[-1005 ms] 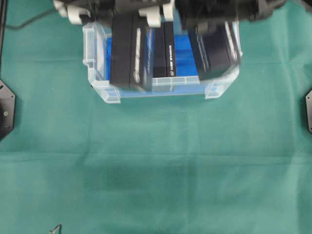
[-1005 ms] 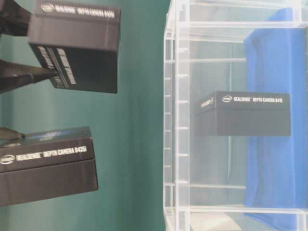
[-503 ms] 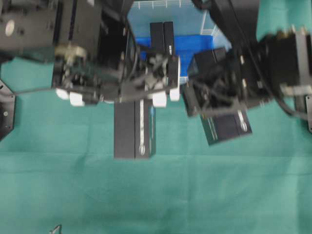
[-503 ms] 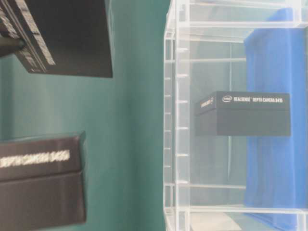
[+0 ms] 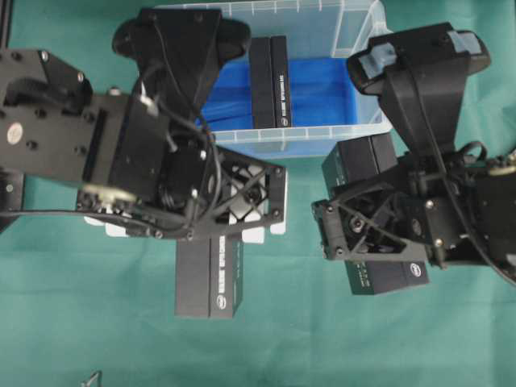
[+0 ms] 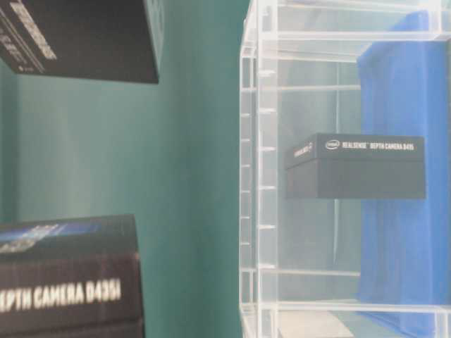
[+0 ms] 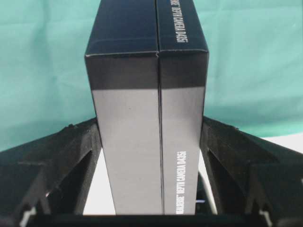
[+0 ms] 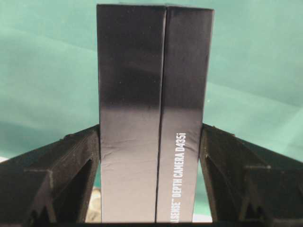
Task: Take the box out of the case with both arms.
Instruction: 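Carry both held boxes out of the bin toward the front, then lower both held boxes onto the cloth in front of the bin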
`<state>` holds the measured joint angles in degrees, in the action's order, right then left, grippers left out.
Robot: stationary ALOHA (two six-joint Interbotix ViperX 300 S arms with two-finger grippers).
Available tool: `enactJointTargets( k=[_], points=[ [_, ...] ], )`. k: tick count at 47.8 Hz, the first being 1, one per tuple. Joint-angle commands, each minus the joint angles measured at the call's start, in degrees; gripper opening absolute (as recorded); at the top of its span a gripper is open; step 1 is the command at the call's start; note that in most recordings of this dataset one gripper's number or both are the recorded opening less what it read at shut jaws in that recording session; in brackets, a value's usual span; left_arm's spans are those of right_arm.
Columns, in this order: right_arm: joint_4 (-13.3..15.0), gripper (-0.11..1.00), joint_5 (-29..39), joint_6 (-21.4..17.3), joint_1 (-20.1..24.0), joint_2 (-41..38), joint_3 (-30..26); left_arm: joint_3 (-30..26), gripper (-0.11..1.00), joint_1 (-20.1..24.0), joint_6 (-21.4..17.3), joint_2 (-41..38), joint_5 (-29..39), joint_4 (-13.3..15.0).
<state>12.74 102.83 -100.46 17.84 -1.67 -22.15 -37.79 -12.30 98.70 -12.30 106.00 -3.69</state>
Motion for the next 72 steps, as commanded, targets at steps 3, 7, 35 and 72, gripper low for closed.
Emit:
enactJointTargets(
  k=[3, 7, 35, 72],
  points=[
    [0.5, 0.66, 0.4, -1.0, 0.6, 1.5, -1.6, -0.3, 0.62, -0.4, 0.2, 2.5, -0.2, -0.3],
    [0.5, 0.66, 0.4, -1.1, 0.6, 1.5, -1.6, -0.1, 0.62, -0.4, 0.2, 2.6, -0.3, -0.3],
    [1.4, 0.66, 0.5, -1.1, 0.6, 1.5, -1.5, 3.0, 0.62, -0.4, 0.3, 4.1, -1.5, -0.3],
    [1.5, 0.66, 0.9, -1.1, 0.6, 1.4, -1.3, 3.7, 0.62, -0.4, 0.3, 4.5, -2.1, -0.3]
  ],
)
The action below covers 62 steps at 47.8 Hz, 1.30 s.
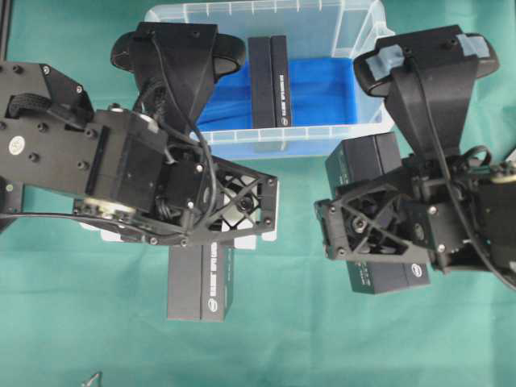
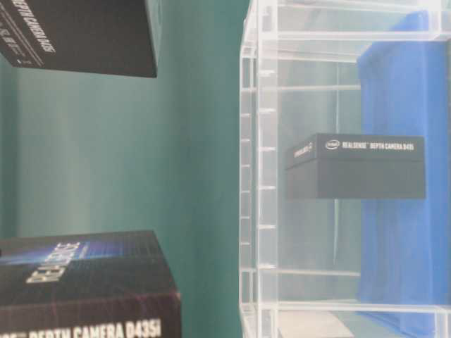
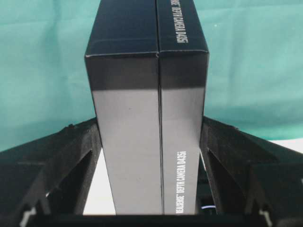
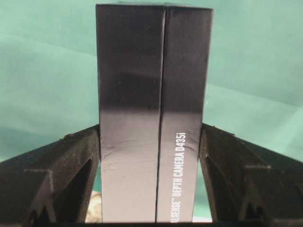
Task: Take the box out of the case with both arms.
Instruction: 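Lower both held boxes onto the cloth in front of the bin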
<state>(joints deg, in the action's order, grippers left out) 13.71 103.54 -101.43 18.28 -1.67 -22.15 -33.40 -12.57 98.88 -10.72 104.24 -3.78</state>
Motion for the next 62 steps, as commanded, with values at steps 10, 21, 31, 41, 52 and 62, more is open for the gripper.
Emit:
enactJointTargets(
  k=[10, 21, 31, 41, 52, 62],
  points=[
    [0.5, 0.66, 0.2, -0.1, 0.1, 1.5, -1.2, -0.6, 0.62, -0.2, 0.1, 2.9, -0.4, -0.3],
    [0.5, 0.66, 0.2, -0.1, 0.1, 1.4, -1.2, -0.3, 0.62, -0.2, 0.0, 3.0, -0.4, -0.3],
    [0.5, 0.66, 0.2, -0.1, 0.1, 1.4, -1.0, -0.2, 0.62, -0.2, 0.0, 3.1, -0.4, -0.3],
    [0.5, 0.66, -0.4, -0.2, 0.1, 1.4, 1.6, 1.8, 0.62, -0.3, 0.1, 3.4, -1.0, -0.6],
    [0.2, 0.66, -5.8, -1.1, 0.1, 1.4, 7.1, 10.2, 0.62, -0.9, 1.8, 5.2, -6.9, -1.1],
    [-1.1, 0.66, -12.0, -4.0, 0.1, 1.4, 14.4, 23.3, 0.62, -2.1, 5.4, 8.5, -17.9, -1.0]
  ],
)
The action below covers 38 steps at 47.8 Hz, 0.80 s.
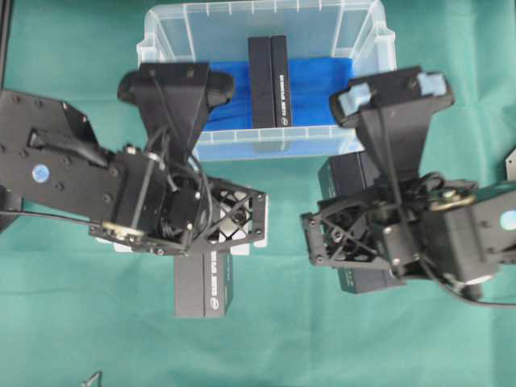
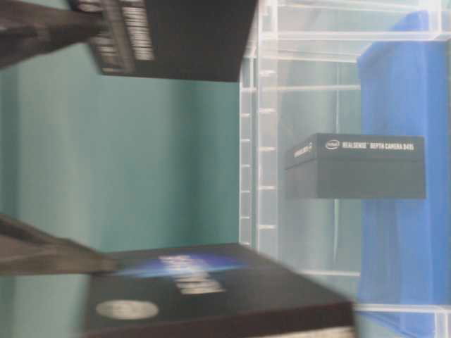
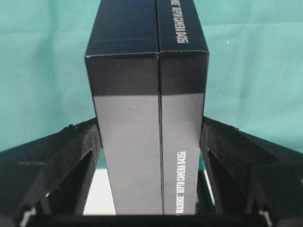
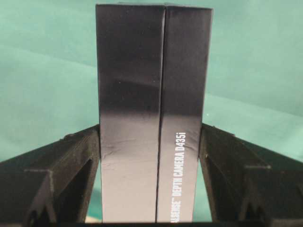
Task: Take the box out of the case with both arms.
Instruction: 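Lower both held boxes onto the cloth in front of the bin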
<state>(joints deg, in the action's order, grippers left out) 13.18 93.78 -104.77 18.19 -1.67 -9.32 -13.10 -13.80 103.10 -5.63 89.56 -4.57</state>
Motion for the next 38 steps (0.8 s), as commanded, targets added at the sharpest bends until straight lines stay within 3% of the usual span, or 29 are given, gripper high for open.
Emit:
enactJointTargets(
  k=[1, 15, 29, 38],
  points=[
    [-0.9, 0.66, -3.0, -1.1, 0.2, 1.4, 2.4, 4.1, 0.62, -1.0, 1.7, 3.7, -4.0, -0.3],
    [-1.6, 0.66, -16.4, -4.7, 0.2, 1.4, 13.4, 17.6, 0.62, -2.3, 4.9, 6.3, -15.9, -0.1],
    [-1.6, 0.66, -26.0, -7.6, 0.2, 0.9, 21.6, 24.3, 0.62, -2.1, 4.7, 4.8, -23.3, 0.2],
    [-1.4, 0.66, -30.4, -7.7, 0.2, 0.3, 23.3, 26.8, 0.62, -2.1, 4.7, 4.2, -28.6, 0.5]
  ],
)
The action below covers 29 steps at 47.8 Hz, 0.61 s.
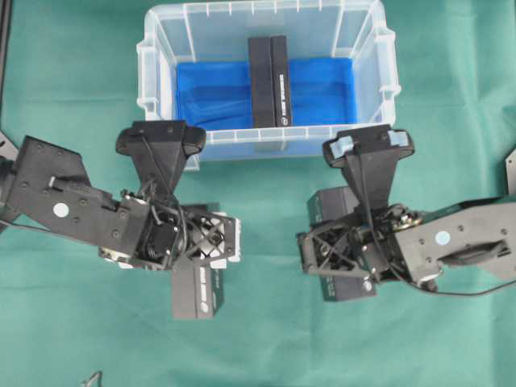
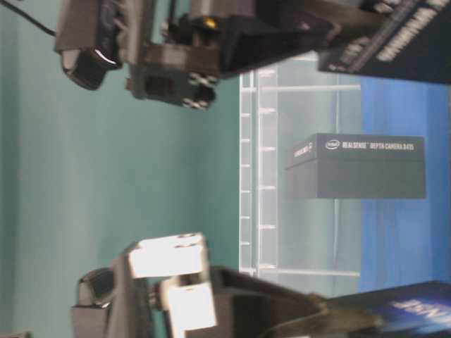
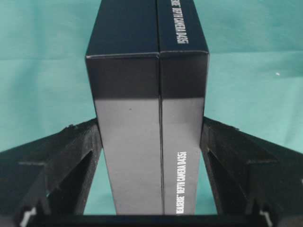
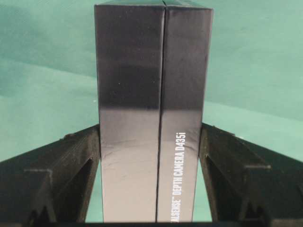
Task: Take the box out of the case with both arms.
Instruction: 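Lower both held boxes onto the cloth in front of the bin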
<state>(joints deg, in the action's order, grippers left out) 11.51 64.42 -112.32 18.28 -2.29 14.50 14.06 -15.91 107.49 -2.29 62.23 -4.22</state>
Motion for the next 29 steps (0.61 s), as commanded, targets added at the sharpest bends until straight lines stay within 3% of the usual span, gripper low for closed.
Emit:
enactJointTargets(
  k=[1, 15, 29],
  points=[
    [0.4, 0.66, -1.1, -0.2, 0.0, 0.9, -0.4, -0.2, 0.62, 0.0, 0.4, 0.9, -1.2, 0.2],
    [0.8, 0.66, -1.5, 0.1, 0.0, 0.8, 0.1, 0.0, 0.62, 0.2, -0.3, 0.9, -2.2, 0.2],
    [1.1, 0.66, -2.8, 0.4, 0.2, 0.8, 0.1, -0.1, 0.62, 0.2, -3.7, 0.9, -5.9, 0.8]
  ],
)
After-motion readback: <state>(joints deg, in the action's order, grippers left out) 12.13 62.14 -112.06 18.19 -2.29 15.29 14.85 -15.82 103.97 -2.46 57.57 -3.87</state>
